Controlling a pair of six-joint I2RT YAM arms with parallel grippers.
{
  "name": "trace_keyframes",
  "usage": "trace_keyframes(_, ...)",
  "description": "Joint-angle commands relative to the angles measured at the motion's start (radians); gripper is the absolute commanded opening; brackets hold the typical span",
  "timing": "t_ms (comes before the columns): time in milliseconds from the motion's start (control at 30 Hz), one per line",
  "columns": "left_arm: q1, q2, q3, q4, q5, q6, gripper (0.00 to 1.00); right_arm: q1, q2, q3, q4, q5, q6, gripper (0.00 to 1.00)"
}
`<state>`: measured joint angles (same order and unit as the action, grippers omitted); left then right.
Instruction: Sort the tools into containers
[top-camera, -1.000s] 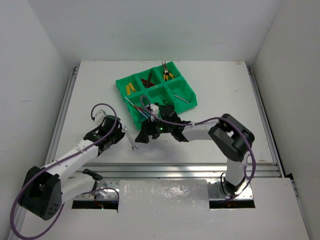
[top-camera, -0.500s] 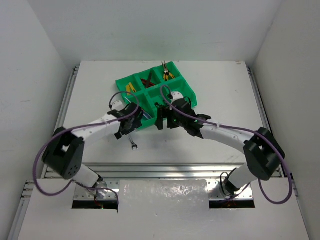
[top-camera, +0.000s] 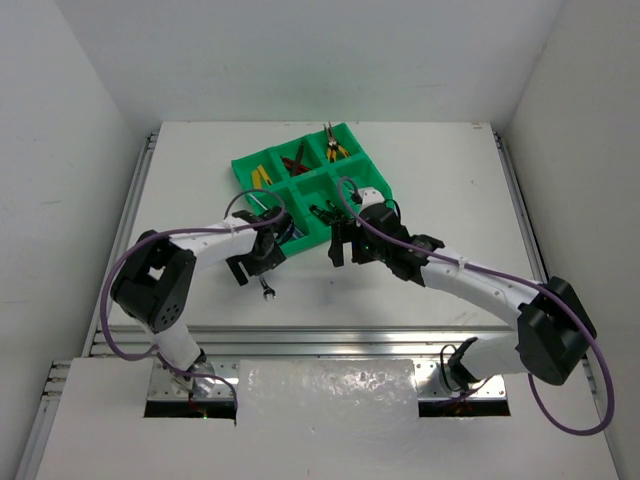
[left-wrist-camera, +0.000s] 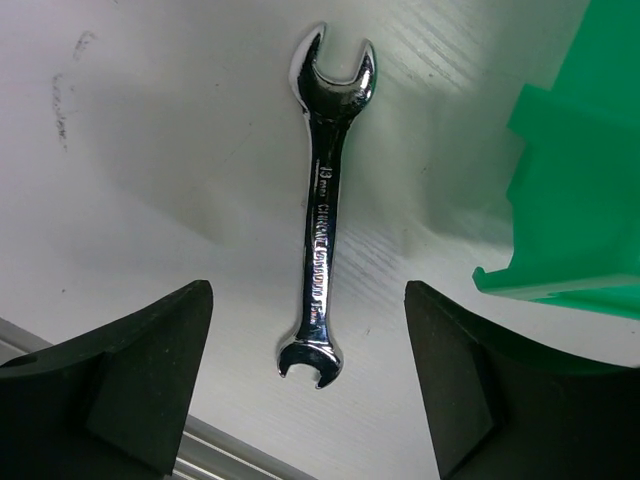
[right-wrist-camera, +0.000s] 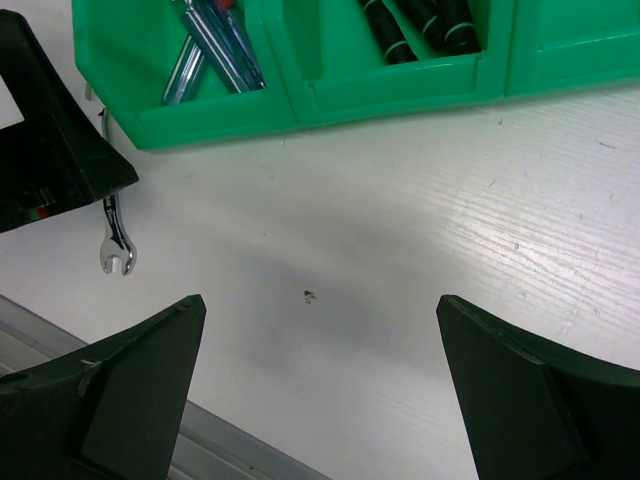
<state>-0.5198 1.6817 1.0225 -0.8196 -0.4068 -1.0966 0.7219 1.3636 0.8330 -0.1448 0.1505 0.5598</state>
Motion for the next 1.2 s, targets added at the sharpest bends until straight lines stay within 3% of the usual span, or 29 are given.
trace_keyframes(0, 0.023, 0.016, -0.016, 0.036, 0.028, 0.017, 0.74, -0.002, -0.032, -0.008, 0.024, -0.028, -0.015, 0.99)
trace_keyframes(200, 0.096, 0.006, -0.11, 0.128, 0.079, 0.058, 0.66, -0.003, -0.032, -0.011, 0.048, -0.061, -0.015, 0.99)
trace_keyframes(267, 0.118, 0.003, -0.137, 0.149, 0.094, 0.064, 0.54, -0.003, -0.029, -0.014, 0.054, -0.075, -0.017, 0.99)
trace_keyframes(400, 0.121, 0.035, -0.133, 0.149, 0.086, 0.072, 0.42, -0.003, -0.023, -0.009, 0.053, -0.085, -0.015, 0.99)
trace_keyframes(567, 0.121, 0.078, -0.142, 0.163, 0.098, 0.083, 0.0, -0.002, -0.031, -0.031, 0.089, -0.138, -0.021, 0.99)
trace_keyframes(667, 0.121, 0.079, -0.173, 0.197, 0.105, 0.099, 0.0, -0.003, -0.017, -0.034, 0.122, -0.212, -0.029, 0.99)
trace_keyframes(767, 0.119, 0.064, -0.187, 0.206, 0.091, 0.13, 0.0, -0.003, 0.006, -0.04, 0.189, -0.404, -0.063, 0.99)
trace_keyframes(967, 0.099, -0.141, -0.239, 0.201, 0.028, 0.119, 0.0, 0.002, 0.19, 0.043, 0.235, -0.592, -0.066, 0.99)
trace_keyframes(1167, 0.084, -0.348, -0.291, 0.257, 0.058, 0.155, 0.0, 0.028, 0.333, 0.034, 0.456, -0.664, 0.034, 0.99)
